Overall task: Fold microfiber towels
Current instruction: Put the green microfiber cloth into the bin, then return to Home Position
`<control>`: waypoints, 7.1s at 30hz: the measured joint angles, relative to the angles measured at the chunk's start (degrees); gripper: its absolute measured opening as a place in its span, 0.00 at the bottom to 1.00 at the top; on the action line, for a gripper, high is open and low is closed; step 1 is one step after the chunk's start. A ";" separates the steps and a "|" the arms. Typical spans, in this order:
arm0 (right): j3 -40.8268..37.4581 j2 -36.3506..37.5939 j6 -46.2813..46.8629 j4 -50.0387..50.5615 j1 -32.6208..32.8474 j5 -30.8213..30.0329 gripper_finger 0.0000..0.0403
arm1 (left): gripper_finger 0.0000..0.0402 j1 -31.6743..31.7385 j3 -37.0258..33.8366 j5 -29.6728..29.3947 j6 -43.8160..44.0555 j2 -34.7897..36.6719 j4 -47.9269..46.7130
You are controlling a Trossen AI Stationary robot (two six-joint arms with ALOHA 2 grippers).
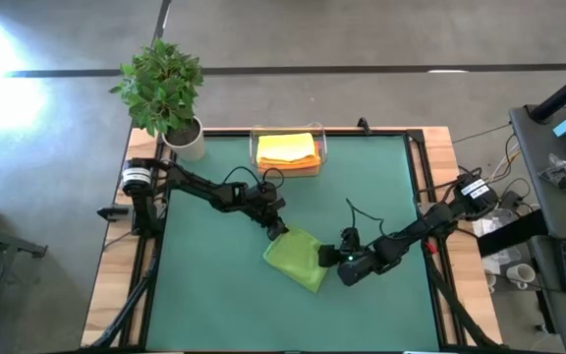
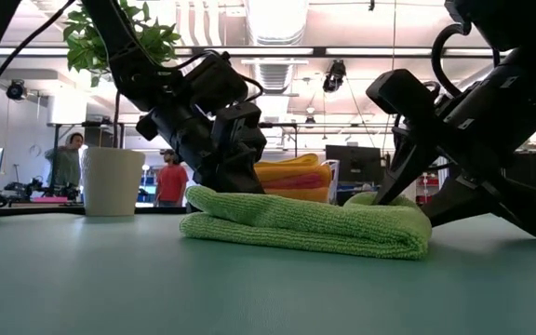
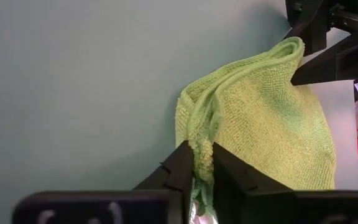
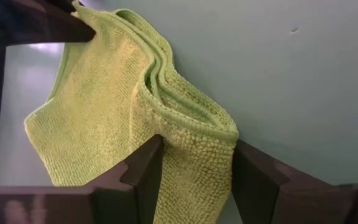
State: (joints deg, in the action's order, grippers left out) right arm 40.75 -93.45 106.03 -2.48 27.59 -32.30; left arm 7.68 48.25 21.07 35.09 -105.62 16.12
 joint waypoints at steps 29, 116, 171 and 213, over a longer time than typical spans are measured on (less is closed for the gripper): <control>0.00 0.00 -5.29 -0.02 -0.59 5.19 0.33 | 0.01 0.02 -0.26 -0.01 0.13 0.00 -0.66; 49.33 0.15 -78.50 42.83 -54.75 24.90 0.02 | 0.01 16.41 12.22 -34.21 -18.97 20.38 -13.48; 56.46 -8.97 -102.42 48.40 -62.91 47.63 0.17 | 0.42 22.39 9.32 -24.09 -21.91 23.33 -14.28; 39.96 12.79 -106.50 38.67 -56.71 50.23 0.07 | 0.07 12.13 3.02 -21.72 -24.98 41.11 -29.83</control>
State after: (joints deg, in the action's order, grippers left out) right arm 80.71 -80.66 -0.46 36.19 -29.11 17.93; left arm 19.82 51.27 -0.65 10.11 -64.52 -13.71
